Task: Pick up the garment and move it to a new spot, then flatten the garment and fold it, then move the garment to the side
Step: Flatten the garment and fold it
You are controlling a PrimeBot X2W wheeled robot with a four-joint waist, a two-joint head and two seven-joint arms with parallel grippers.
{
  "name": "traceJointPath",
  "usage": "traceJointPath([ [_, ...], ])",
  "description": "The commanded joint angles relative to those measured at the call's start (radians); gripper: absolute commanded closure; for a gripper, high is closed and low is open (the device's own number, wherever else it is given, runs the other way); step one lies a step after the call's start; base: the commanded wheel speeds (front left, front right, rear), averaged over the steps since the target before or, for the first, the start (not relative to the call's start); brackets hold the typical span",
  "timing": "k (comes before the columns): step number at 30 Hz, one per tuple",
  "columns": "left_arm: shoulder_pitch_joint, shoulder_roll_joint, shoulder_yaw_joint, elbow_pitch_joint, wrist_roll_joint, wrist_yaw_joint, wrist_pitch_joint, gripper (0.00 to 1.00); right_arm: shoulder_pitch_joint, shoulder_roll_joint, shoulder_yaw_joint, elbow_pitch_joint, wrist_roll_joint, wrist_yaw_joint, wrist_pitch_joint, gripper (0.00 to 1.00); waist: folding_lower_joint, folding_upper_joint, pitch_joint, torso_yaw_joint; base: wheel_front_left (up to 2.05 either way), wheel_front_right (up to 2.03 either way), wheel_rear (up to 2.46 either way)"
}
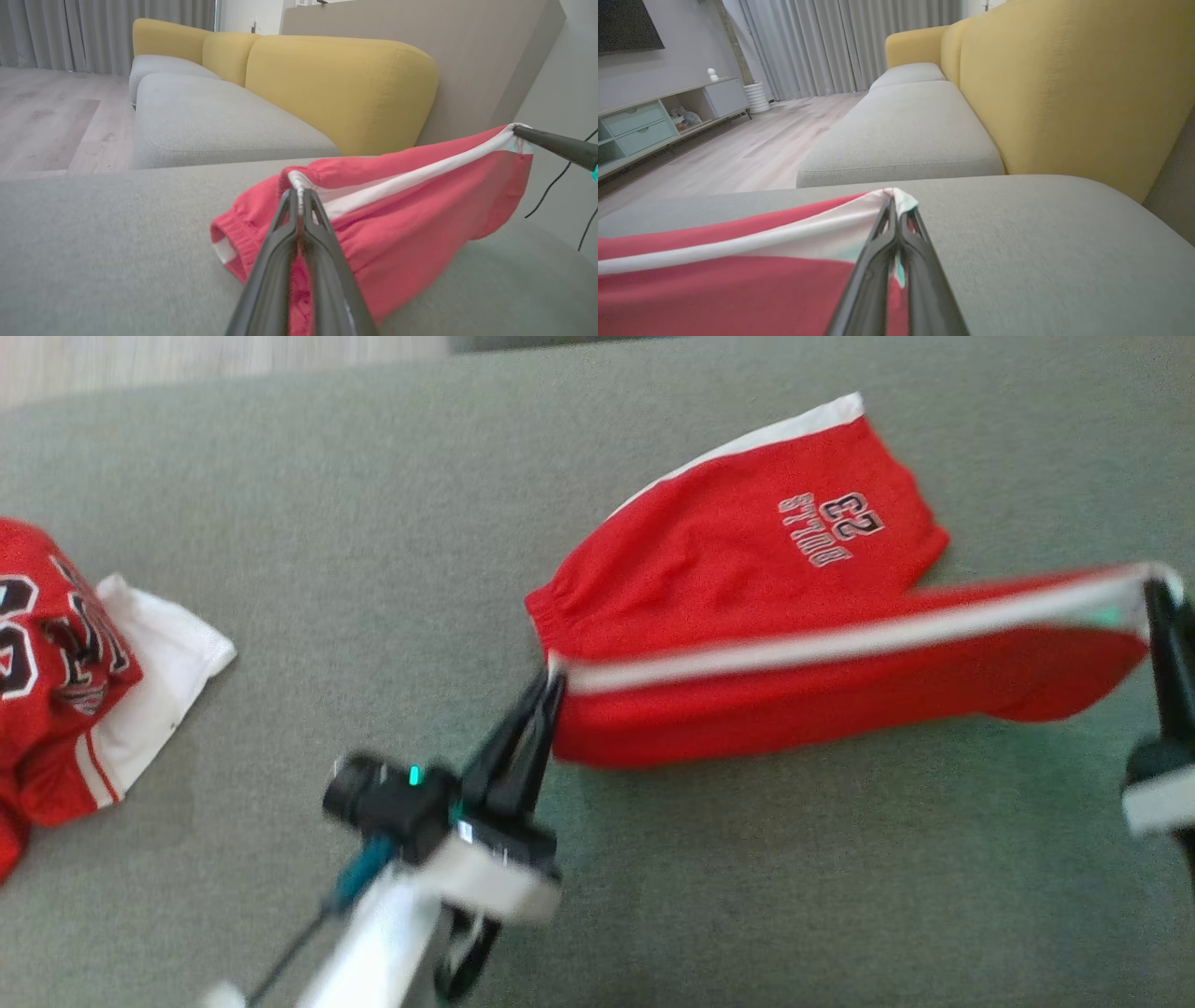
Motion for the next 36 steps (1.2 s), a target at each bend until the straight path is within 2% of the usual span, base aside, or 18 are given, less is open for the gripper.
traceJointPath([
  [1, -0.073, -0.004, 0.028, 0.007, -0.006, -0.003, -0.005, 1.0, -0.077, -0.056, 0.035, 0.012, 0.014, -0.001, 0.009, 1.0, -0.0002, -0.0001, 0.039, 0.025, 0.0, 0.0, 0.0],
  [4, -0.133, -0.01, 0.031, 0.045, -0.01, 0.001, -0.005, 1.0, -0.157, -0.072, 0.076, 0.065, 0.038, -0.001, 0.021, 1.0, -0.0002, -0.0001, 0.063, 0.034, 0.0, 0.0, 0.0],
  [11, -0.299, -0.018, 0.02, 0.154, -0.03, 0.001, -0.001, 1.0, -0.413, -0.124, 0.249, 0.242, 0.07, -0.001, 0.036, 1.0, -0.0002, -0.0001, 0.134, 0.057, 0.0, 0.0, 0.0],
  [17, -0.391, -0.021, 0.024, 0.216, -0.017, 0.039, -0.005, 1.0, -0.604, -0.131, 0.374, 0.397, 0.108, -0.001, 0.023, 1.0, -0.0002, -0.0001, 0.182, 0.065, 0.0, 0.0, 0.0],
  [26, -0.451, -0.023, 0.029, 0.24, -0.006, 0.085, -0.013, 1.0, -0.814, -0.135, 0.566, 0.577, 0.193, -0.001, -0.038, 1.0, -0.0002, -0.0001, 0.228, 0.079, 0.0, 0.0, 0.0],
  [32, -0.46, -0.023, 0.041, 0.203, 0.017, 0.109, -0.014, 1.0, -0.9, -0.14, 0.676, 0.665, 0.228, -0.001, -0.105, 1.0, -0.0002, -0.0001, 0.243, 0.087, 0.0, 0.0, 0.0],
  [33, -0.458, -0.024, 0.042, 0.201, 0.017, 0.107, -0.014, 0.87, -0.91, -0.139, 0.693, 0.679, 0.234, -0.001, -0.112, 0.98, -0.0002, -0.0001, 0.245, 0.088, 0.0, 0.0, 0.0],
  [34, -0.457, -0.024, 0.042, 0.199, 0.017, 0.105, -0.014, 0.56, -0.918, -0.136, 0.71, 0.691, 0.242, -0.001, -0.118, 0.88, -0.0002, -0.0001, 0.246, 0.089, 0.0, 0.0, 0.0],
  [35, -0.455, -0.024, 0.041, 0.2, 0.017, 0.103, -0.014, 0.16, -0.925, -0.133, 0.726, 0.702, 0.251, -0.001, -0.123, 0.61, -0.0002, -0.0001, 0.247, 0.089, 0.0, 0.0, 0.0],
  [36, -0.454, -0.024, 0.039, 0.201, 0.016, 0.1, -0.014, 0.0, -0.931, -0.129, 0.741, 0.711, 0.263, -0.001, -0.128, 0.24, -0.0002, -0.0001, 0.248, 0.09, 0.0, 0.0, 0.0],
])
